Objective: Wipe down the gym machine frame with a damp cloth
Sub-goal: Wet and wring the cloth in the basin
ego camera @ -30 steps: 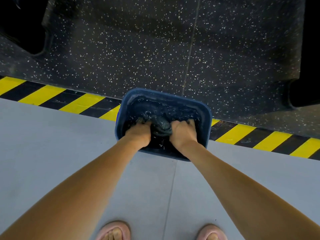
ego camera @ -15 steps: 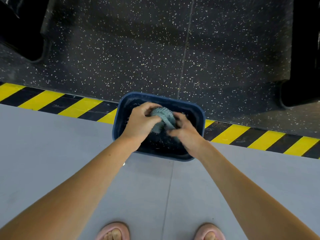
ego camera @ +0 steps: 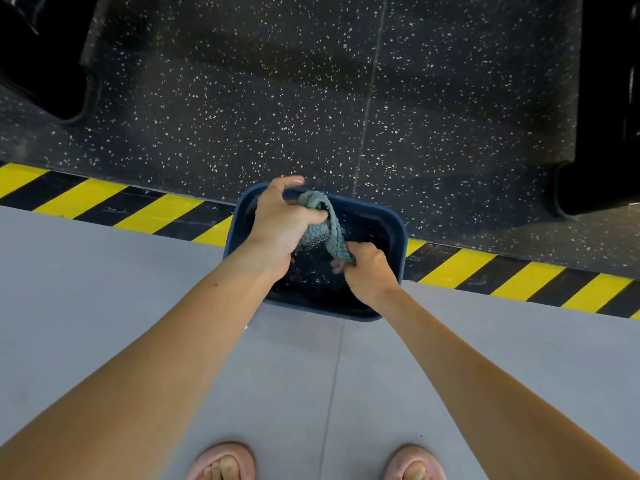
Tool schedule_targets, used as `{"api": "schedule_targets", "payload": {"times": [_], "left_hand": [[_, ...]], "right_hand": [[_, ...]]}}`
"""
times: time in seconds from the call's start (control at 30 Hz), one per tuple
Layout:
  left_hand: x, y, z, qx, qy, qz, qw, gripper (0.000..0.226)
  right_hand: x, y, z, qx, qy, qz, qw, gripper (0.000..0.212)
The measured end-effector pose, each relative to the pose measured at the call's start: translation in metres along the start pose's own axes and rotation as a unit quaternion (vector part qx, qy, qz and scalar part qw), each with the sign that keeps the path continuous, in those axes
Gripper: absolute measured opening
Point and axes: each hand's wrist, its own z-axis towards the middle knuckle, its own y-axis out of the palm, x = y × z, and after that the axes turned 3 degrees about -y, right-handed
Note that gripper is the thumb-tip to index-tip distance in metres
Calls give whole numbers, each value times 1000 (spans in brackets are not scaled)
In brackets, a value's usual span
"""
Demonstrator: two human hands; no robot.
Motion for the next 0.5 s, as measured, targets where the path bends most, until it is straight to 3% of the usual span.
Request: {"api": "schedule_targets", "payload": {"times": [0.07, 0.13, 0.27, 0.33, 0.43, 0.5], "left_hand": [[1, 7, -1, 17, 3, -33, 999, 49], [0, 15, -4, 16, 4, -56, 998, 41], [-6, 22, -10, 14, 11, -107, 994, 40], [-8, 23, -13, 19, 30, -74, 997, 36], [-13, 21, -18, 25, 57, -11, 998, 32], [-18, 16, -18, 31, 55, -20, 998, 31]], "right_hand": [[-7, 1, -4, -18, -7, 61, 998, 65], [-10, 6, -7, -34, -5, 152, 988, 79], [-19, 10, -15, -53, 41, 287, 956, 29], [-25, 12, -21, -30, 46, 305, 951, 8], [-21, 15, -20, 9, 74, 304, 950, 21], [-19, 12, -16, -11, 108, 287, 952, 16]]}}
